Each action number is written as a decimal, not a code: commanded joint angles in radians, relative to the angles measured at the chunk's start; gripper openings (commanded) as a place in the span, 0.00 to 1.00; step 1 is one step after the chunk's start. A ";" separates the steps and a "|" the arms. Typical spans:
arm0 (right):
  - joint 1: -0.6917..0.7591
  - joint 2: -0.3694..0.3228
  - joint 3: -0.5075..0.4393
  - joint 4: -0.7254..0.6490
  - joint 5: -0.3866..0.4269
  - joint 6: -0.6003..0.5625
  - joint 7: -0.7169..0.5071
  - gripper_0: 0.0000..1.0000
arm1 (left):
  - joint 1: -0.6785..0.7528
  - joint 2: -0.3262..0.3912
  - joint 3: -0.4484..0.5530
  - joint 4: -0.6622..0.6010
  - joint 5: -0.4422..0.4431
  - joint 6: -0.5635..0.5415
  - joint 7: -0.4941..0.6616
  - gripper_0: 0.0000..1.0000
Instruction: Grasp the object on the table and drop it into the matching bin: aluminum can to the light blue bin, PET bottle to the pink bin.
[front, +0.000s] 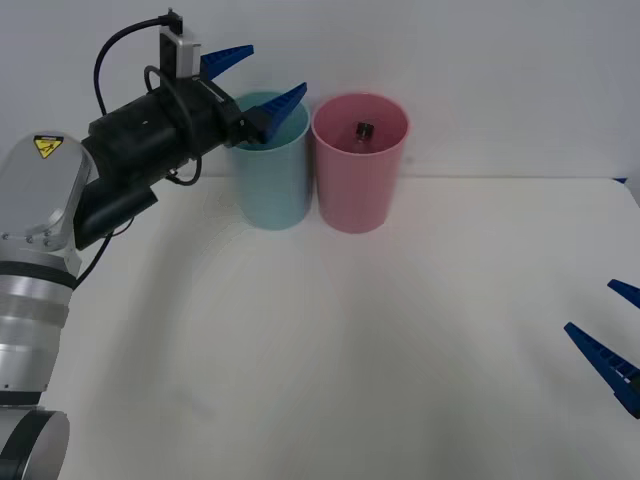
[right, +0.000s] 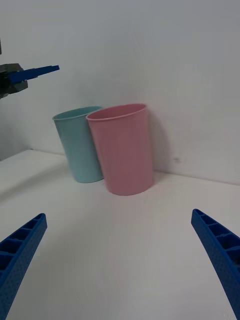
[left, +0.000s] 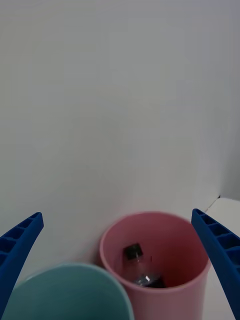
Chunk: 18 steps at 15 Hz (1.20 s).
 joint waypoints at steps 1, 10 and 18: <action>0.000 0.000 0.000 0.000 0.000 0.000 0.000 1.00 | 0.122 0.012 0.108 -0.114 -0.001 -0.095 -0.013 1.00; 0.000 0.000 0.000 0.000 0.000 0.000 0.000 1.00 | 0.396 0.052 0.393 -0.272 0.060 -0.331 -0.114 1.00; 0.000 0.000 0.000 0.000 0.000 0.000 0.000 1.00 | 0.626 0.112 0.550 -0.272 0.132 -0.446 -0.263 1.00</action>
